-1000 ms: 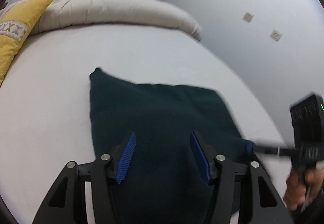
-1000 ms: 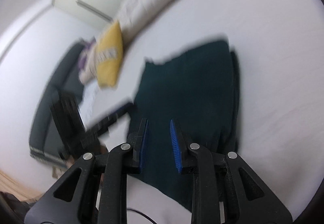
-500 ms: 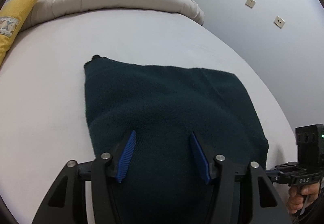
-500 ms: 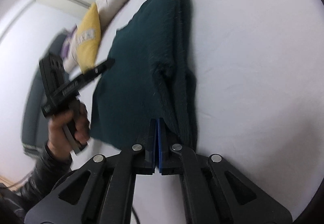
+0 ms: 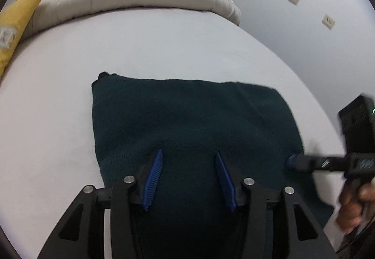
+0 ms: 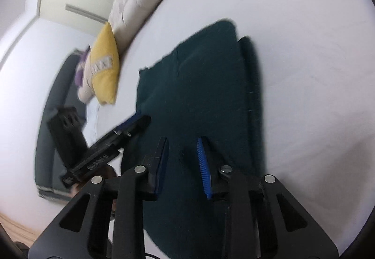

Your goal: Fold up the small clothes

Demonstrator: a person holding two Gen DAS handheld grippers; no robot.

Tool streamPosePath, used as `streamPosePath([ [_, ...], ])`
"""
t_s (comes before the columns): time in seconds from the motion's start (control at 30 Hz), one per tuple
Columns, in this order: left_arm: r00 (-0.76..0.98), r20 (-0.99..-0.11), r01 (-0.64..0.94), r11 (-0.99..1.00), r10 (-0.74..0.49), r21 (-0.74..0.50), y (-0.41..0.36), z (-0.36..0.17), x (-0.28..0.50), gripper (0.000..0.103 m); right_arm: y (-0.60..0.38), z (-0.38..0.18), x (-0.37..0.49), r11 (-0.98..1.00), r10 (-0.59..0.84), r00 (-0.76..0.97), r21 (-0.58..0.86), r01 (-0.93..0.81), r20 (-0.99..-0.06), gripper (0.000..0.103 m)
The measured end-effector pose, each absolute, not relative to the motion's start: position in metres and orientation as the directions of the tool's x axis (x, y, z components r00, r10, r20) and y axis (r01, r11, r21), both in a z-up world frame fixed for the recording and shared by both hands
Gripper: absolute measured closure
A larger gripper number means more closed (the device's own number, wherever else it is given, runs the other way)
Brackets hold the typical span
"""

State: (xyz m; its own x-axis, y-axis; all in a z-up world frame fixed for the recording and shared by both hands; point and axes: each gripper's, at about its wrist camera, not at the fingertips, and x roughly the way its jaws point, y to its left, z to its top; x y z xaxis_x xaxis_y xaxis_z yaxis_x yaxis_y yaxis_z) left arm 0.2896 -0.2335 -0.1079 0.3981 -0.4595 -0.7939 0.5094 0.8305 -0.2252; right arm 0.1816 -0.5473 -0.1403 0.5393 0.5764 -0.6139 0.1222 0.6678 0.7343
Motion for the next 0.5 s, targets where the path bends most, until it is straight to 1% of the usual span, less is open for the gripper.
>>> streamPosePath([
  [0.07, 0.406, -0.797, 0.506, 0.836, -0.447, -0.211, -0.237, -0.108, 0.289, 0.052, -0.552, -0.127, 0.177, 0.701, 0.542, 0.559, 0.705, 0.111, -0.627, 0.075],
  [0.17, 0.422, -0.797, 0.504, 0.843, -0.431, -0.188, -0.239, -0.108, 0.288, 0.051, -0.554, -0.11, 0.192, 0.679, 0.565, 0.571, 0.729, 0.089, -0.596, 0.075],
  [0.23, 0.434, -0.799, 0.508, 0.846, -0.416, -0.164, -0.241, -0.108, 0.284, 0.051, -0.547, -0.104, 0.209, 0.684, 0.573, 0.559, 0.725, 0.075, -0.599, 0.075],
  [0.3, 0.436, -0.8, 0.51, 0.846, -0.413, -0.159, -0.241, -0.108, 0.285, 0.051, -0.549, -0.105, 0.236, 0.657, 0.608, 0.527, 0.749, 0.084, -0.593, 0.074],
  [0.33, 0.436, -0.799, 0.511, 0.845, -0.414, -0.158, -0.241, -0.108, 0.286, 0.051, -0.551, -0.113, 0.246, 0.651, 0.609, 0.512, 0.75, 0.114, -0.606, 0.074],
  [0.4, 0.439, -0.798, 0.515, 0.843, -0.414, -0.155, -0.239, -0.108, 0.285, 0.05, -0.555, -0.122, 0.26, 0.67, 0.585, 0.494, 0.726, 0.154, -0.644, 0.074],
  [0.5, 0.439, -0.797, 0.515, 0.843, -0.415, -0.155, -0.242, -0.112, 0.286, 0.05, -0.565, -0.13, 0.269, 0.665, 0.564, 0.517, 0.725, 0.18, -0.644, 0.076],
])
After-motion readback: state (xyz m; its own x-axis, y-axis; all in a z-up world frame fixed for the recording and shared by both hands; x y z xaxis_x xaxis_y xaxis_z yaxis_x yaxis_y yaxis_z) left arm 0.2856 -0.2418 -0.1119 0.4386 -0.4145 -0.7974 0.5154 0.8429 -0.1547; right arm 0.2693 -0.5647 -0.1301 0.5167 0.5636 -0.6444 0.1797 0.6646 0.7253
